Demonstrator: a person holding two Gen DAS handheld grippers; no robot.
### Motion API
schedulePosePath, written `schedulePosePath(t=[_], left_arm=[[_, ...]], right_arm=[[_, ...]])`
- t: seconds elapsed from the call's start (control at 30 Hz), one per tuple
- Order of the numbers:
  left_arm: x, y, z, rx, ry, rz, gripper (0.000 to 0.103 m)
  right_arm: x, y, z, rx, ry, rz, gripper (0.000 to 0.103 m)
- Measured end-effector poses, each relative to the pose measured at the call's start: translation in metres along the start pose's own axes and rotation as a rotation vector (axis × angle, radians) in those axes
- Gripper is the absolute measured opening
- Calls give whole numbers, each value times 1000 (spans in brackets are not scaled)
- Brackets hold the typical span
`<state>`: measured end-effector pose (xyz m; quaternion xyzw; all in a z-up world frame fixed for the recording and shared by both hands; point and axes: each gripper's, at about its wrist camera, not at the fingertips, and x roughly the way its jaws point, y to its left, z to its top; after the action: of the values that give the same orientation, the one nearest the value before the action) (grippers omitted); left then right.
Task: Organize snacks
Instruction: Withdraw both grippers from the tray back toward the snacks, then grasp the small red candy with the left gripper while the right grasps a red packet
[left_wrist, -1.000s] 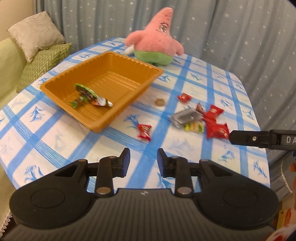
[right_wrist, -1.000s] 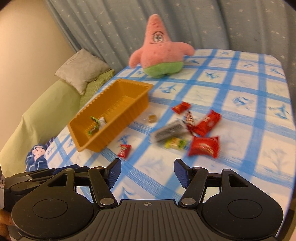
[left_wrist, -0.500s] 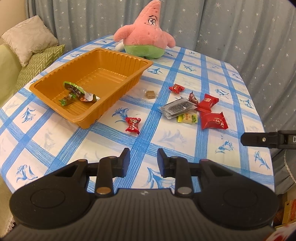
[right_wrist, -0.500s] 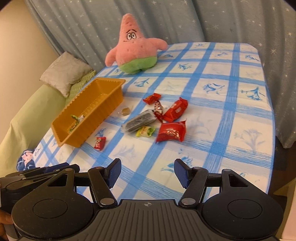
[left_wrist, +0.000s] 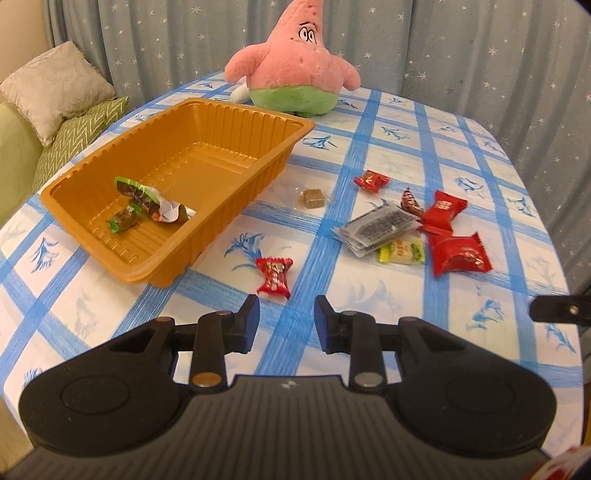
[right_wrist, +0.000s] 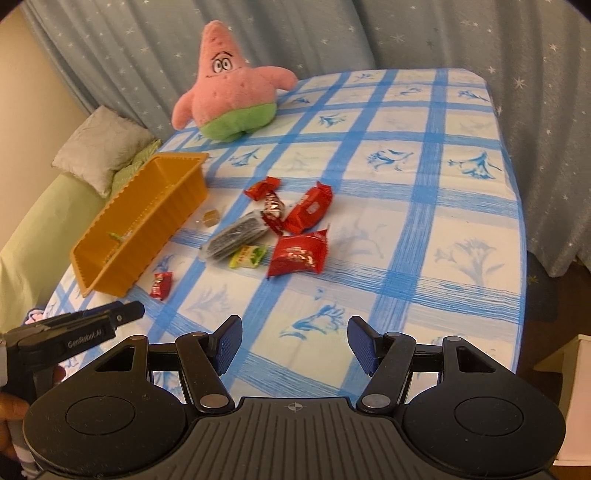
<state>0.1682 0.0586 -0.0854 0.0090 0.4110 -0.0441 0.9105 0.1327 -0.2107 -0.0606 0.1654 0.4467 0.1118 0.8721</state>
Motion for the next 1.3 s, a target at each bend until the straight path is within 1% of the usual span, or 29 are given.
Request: schedulePosePath(t=[0.23,0.47,0.57,0.6,0.7,0.87,1.07,1.2,1.3], left_arm=[[31,-4,12,29,-2,31,29],[56,-6,17,39,27,60,28],[61,-6,17,38,37,66,24],[62,-6,16,40,39,64,18],[62,-6,16,46,36,63,16],[53,-5,15,40,27,67,15],[36,-1,11,-1,28,68,15],[26,4,6,-33,33,86,15],[18,7,2,-57,34,102,15]], right_arm=[[3,-11,1,19,5,-23,63],[7,-21,3,28,11,-43,63],[9,-23,5,18,11,-47,63],[10,-24,6,14,13,-48,63],[13,-24,10,-12,10,-40,63],[21,-17,24,-122,-11,-5,63],[40,-4,41,-343,-27,70,63],[59,4,48,-482,-8,116,63],[76,8,52,-562,22,137,63]])
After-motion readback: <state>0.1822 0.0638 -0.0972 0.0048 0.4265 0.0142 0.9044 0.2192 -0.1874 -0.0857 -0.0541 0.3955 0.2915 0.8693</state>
